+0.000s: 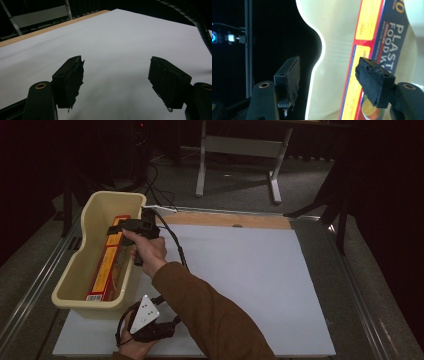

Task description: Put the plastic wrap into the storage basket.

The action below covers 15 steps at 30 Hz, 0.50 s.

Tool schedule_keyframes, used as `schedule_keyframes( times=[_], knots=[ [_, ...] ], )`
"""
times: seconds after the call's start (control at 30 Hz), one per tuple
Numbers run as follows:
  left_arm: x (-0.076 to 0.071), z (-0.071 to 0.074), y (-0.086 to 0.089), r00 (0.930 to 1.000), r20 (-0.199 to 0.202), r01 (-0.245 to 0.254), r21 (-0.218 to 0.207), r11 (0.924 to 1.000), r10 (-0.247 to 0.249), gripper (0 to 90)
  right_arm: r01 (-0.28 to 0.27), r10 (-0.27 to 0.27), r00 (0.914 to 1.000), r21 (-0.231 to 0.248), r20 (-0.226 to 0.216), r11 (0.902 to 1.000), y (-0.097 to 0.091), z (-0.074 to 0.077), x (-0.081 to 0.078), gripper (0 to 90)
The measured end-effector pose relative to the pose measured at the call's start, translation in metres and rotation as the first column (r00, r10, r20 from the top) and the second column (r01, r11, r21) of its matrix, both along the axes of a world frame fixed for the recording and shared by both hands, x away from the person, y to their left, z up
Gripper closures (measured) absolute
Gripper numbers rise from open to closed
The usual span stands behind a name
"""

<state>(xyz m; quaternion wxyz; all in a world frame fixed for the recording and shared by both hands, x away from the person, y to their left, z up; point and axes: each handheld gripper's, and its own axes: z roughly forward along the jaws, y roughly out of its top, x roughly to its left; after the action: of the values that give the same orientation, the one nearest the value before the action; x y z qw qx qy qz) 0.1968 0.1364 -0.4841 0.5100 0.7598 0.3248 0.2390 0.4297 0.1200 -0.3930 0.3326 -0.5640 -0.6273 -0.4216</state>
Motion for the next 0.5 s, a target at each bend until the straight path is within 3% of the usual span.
schedule_keyframes(
  times=[0.1, 0.23, 0.37, 0.5],
  knots=[
    [0.0, 0.0, 0.0, 1.0, 0.002, -0.002, 0.001, 1.0, 0.002, 27.7, -0.033, 0.034, 0.9991, -0.045, 0.024, 0.9984, -0.003, -0.005, -0.001, 36.8],
    [0.001, 0.0, 0.001, 1.0, -0.001, -0.004, 0.004, 1.0, 0.004, 27.8, -0.047, 0.05, 0.9979, -0.056, 0.042, 0.9973, -0.007, -0.009, -0.001, 37.3],
    [0.001, 0.0, 0.001, 1.0, -0.001, -0.006, 0.003, 1.0, 0.006, 27.7, -0.061, 0.067, 0.9932, -0.063, 0.096, 0.9961, -0.015, -0.006, 0.0, 37.8],
    [0.001, 0.0, 0.001, 1.0, 0.0, -0.008, 0.005, 1.0, 0.008, 27.7, -0.073, 0.086, 0.9819, -0.082, 0.169, 0.994, -0.023, 0.0, -0.002, 37.7]
  ],
)
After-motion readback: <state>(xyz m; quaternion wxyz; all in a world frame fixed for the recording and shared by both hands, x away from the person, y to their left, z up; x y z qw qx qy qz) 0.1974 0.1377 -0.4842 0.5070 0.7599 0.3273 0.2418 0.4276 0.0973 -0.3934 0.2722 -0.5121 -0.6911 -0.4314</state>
